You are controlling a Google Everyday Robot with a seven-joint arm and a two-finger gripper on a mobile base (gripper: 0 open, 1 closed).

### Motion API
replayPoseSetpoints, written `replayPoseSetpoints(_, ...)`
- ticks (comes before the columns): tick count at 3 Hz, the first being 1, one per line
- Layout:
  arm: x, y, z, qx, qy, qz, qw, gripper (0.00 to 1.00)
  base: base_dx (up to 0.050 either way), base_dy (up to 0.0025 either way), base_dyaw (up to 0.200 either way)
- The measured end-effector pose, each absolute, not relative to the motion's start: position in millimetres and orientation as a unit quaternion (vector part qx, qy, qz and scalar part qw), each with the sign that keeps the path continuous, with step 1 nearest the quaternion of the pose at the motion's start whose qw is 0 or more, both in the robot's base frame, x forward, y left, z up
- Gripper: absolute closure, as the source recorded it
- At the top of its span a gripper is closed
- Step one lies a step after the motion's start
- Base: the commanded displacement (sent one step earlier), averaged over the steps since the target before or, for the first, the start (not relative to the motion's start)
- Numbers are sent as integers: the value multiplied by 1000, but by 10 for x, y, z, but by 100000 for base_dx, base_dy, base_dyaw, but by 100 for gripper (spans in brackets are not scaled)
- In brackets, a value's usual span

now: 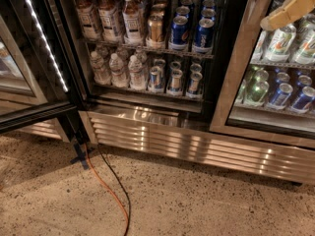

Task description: Open right fridge door

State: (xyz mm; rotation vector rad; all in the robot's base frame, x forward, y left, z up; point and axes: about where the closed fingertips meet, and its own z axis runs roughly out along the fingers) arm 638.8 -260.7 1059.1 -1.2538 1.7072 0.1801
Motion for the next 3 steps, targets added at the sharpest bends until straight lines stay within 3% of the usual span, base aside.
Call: replayPoseSetpoints(3, 6674, -2410, 10242, -518, 712, 132, 455, 0, 0, 0, 0)
